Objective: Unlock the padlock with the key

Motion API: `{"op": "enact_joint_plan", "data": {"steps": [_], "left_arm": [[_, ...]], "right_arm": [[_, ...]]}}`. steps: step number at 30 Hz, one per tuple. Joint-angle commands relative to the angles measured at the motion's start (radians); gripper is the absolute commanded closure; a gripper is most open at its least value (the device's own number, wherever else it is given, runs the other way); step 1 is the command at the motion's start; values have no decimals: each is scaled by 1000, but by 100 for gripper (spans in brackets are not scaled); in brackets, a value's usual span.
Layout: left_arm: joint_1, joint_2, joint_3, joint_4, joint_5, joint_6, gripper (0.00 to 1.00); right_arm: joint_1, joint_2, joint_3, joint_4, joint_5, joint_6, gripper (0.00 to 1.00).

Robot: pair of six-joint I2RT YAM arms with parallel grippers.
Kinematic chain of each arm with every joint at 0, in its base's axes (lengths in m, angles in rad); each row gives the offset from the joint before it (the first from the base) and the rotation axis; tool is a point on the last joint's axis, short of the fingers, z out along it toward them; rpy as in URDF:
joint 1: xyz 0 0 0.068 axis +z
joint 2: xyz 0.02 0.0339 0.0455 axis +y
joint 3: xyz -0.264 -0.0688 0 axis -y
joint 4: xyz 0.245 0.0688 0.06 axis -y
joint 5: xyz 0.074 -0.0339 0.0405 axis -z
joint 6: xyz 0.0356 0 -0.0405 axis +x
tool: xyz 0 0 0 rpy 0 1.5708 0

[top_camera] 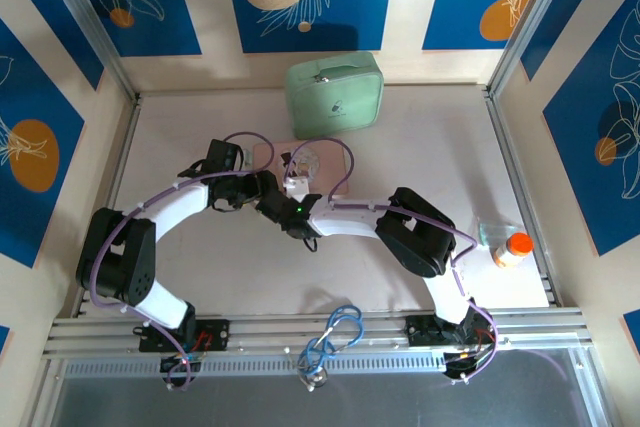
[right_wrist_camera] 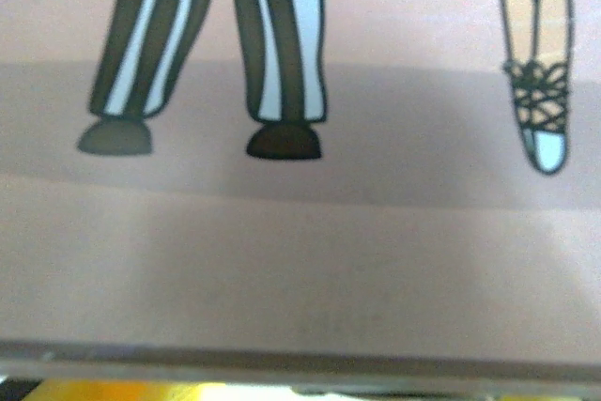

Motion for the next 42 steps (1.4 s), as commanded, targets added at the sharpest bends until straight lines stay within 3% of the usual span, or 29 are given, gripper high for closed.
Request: {"op": "enact_joint_plan", "data": {"steps": [1, 15, 30, 37, 42], "left_arm": [[10, -1, -11, -21, 27, 22, 27], [10, -10, -20, -27, 15, 26, 27], [19, -22, -30, -39, 5, 28, 27], [23, -25, -34, -39, 5, 29, 27], [24, -28, -34, -42, 9, 29, 27]], "right_arm": [[-3, 1, -13, -5, 48, 33, 59], [1, -21, -21, -44, 48, 66, 70], [-12, -79, -80, -45, 61, 118, 72], [-18, -118, -138, 25, 44, 102, 73], [-28, -153, -216, 194, -32, 20, 72]]}}
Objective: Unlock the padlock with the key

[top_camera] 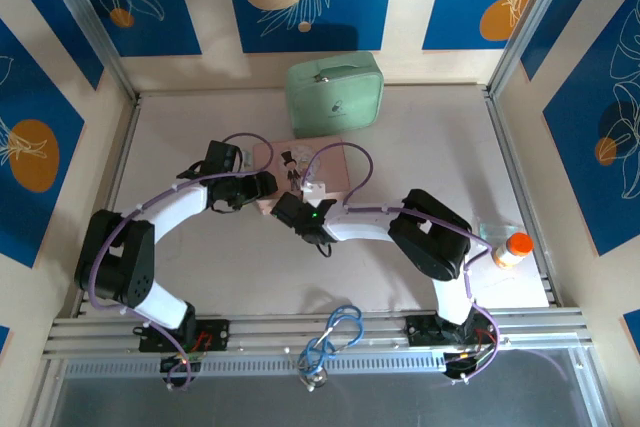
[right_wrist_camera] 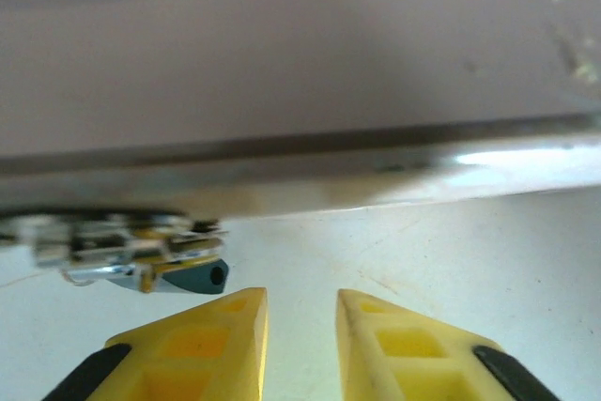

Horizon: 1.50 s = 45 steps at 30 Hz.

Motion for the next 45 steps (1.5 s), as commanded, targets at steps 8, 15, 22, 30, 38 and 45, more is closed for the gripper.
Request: {"op": "enact_joint_plan", "data": {"steps": [8, 15, 22, 30, 38, 45], "left_arm": [[21, -16, -18, -46, 5, 30, 27], [22, -21, -13, -54, 11, 33, 28], [24, -16, -13, -53, 13, 32, 27], [24, -14, -14, -52, 12, 33, 28], [25, -19, -17, -53, 11, 36, 28], [27, -19, -19, -51, 9, 35, 28]], "right_arm": [[-59, -177, -284, 546, -301, -158, 41], [-87, -123, -244, 541, -345, -153, 39], [-99, -87, -218, 525, -356, -150, 45], [-102, -65, -199, 510, -361, -155, 57], [-106, -65, -194, 492, -354, -154, 70], [-95, -67, -149, 355, -321, -99, 86]]}}
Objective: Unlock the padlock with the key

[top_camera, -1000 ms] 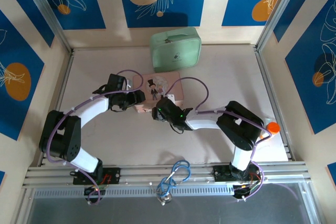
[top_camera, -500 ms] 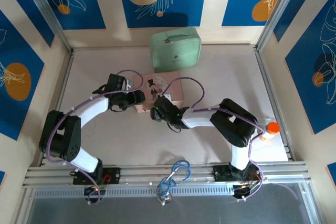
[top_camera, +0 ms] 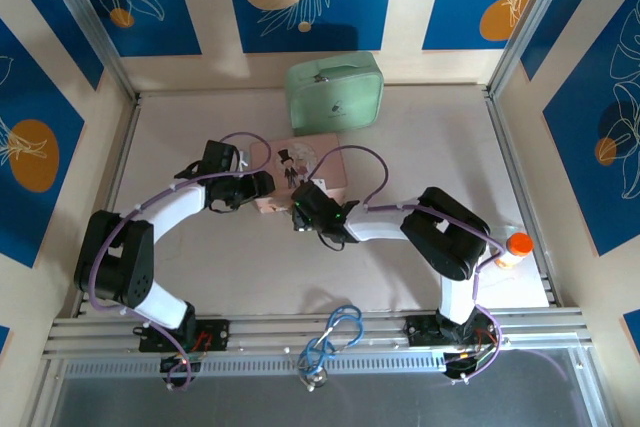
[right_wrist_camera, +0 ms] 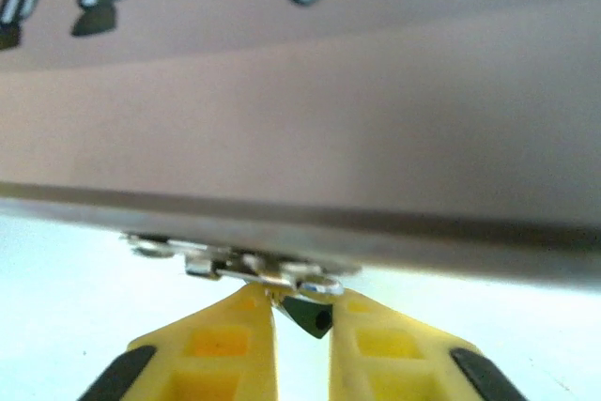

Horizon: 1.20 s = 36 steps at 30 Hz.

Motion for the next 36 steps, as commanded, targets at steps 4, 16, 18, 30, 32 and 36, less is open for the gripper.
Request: {"op": "enact_joint_plan", "data": {"steps": [4, 16, 18, 30, 32, 36], "left_arm": [[10, -17, -20, -46, 2, 13, 28], [10, -24, -12, -52, 2, 13, 28], [10, -26, -10, -57, 1, 14, 28], [12, -32, 3, -75, -2, 21, 28], [13, -31, 8, -80, -3, 23, 28], [13, -32, 11, -84, -3, 24, 28]], "right_arm": [[11, 7, 50, -119, 35, 41, 91], [52, -41, 27, -86, 42, 4, 73], [56, -47, 21, -78, 45, -3, 63], [-2, -62, -52, 27, 3, -49, 41], [-11, -55, -60, 64, -25, -70, 41], [-14, -32, -44, 75, -42, -96, 42]]}}
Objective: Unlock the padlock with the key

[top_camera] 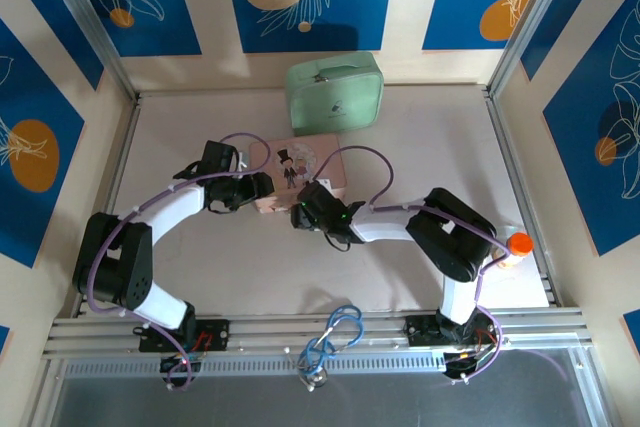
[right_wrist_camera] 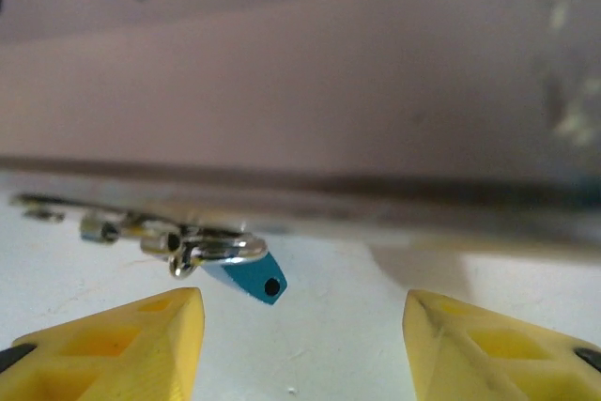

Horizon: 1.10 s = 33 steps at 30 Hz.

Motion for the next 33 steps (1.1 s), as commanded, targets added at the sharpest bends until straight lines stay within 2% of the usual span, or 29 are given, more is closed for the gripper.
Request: {"op": "enact_joint_plan", "data": {"steps": [1, 12, 19, 33], "left_arm": [[12, -18, 12, -54, 0, 24, 28], [11, -7, 15, -51, 3, 23, 28], [13, -4, 12, -47, 4, 23, 28], [13, -3, 7, -42, 2, 22, 29]], "right_arm": [[2, 7, 11, 56, -47, -44, 42], [-6, 48, 42, 74, -94, -65, 51], [-13, 65, 51, 82, -107, -74, 52], [-8, 67, 59, 69, -99, -77, 80]]}}
